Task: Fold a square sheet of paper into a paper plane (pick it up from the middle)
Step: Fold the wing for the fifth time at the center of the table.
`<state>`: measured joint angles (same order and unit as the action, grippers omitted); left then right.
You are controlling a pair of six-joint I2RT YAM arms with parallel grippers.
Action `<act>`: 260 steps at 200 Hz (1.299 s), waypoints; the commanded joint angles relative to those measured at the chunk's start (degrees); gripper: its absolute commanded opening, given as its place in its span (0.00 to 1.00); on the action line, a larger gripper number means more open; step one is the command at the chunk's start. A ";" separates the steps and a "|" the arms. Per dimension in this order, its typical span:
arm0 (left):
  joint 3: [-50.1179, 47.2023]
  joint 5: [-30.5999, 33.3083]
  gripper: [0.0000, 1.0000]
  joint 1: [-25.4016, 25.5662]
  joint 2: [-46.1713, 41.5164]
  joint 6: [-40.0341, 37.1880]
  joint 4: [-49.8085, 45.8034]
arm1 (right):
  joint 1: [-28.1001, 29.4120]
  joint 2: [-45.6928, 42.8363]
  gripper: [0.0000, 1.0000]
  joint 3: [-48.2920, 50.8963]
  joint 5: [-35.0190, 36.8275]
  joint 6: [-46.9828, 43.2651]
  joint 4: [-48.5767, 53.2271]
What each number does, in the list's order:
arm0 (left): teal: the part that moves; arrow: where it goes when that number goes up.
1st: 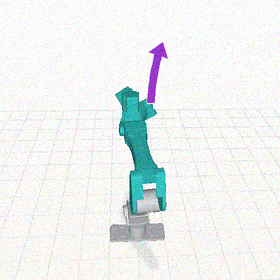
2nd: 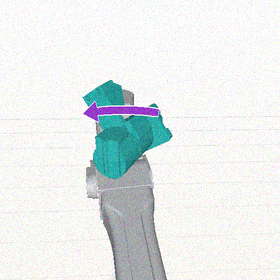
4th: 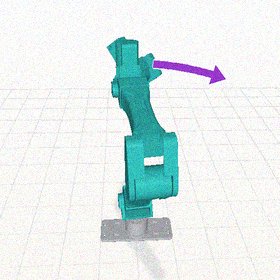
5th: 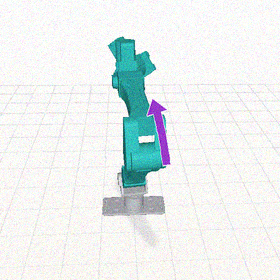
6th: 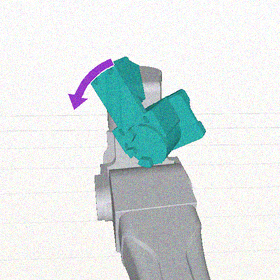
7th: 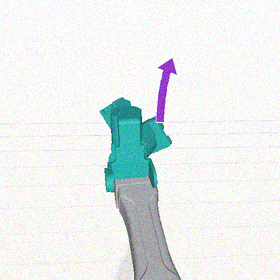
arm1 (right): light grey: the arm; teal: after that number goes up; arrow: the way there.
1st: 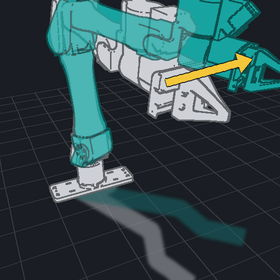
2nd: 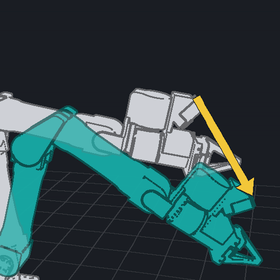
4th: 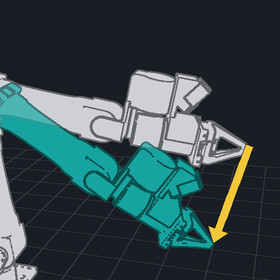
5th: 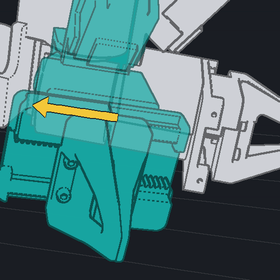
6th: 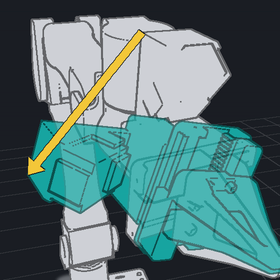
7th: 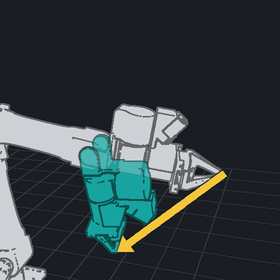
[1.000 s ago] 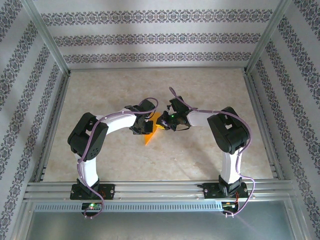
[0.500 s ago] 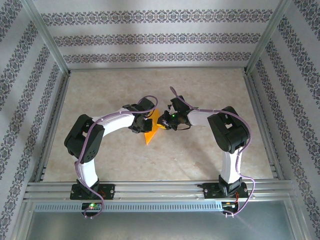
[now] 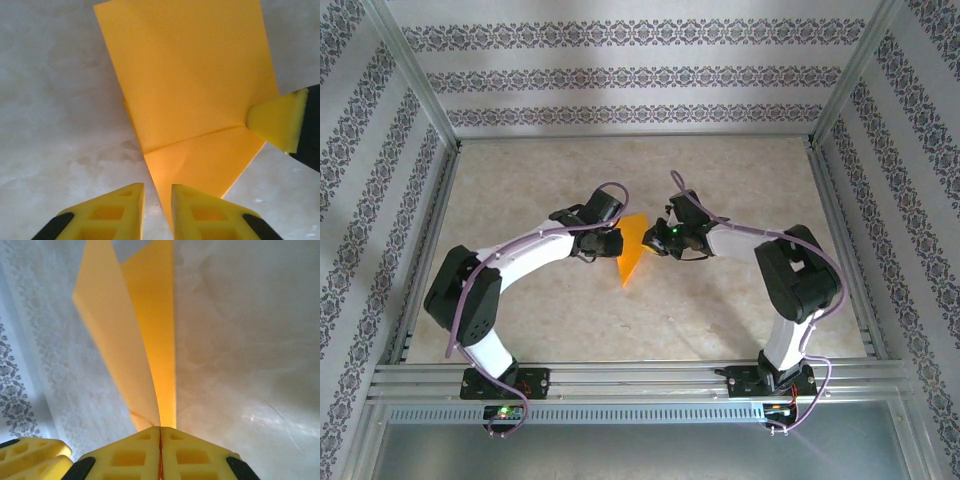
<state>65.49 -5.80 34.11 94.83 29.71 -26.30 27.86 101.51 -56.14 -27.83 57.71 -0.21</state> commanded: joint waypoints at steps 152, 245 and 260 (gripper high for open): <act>-12.56 -6.95 0.59 9.30 6.70 -31.02 42.57 | -4.13 -13.02 0.10 10.79 8.77 19.53 0.55; -13.54 -0.97 0.39 9.97 10.27 -35.06 45.24 | -4.74 -11.34 0.14 10.00 5.45 21.21 1.09; -14.02 -0.36 0.36 9.93 10.15 -35.34 45.55 | -4.90 -11.07 0.15 10.10 5.22 21.30 1.09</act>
<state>51.72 -8.27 43.18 104.53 -3.51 16.21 23.70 89.54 -45.21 -21.15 78.13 0.25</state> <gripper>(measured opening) 0.379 0.141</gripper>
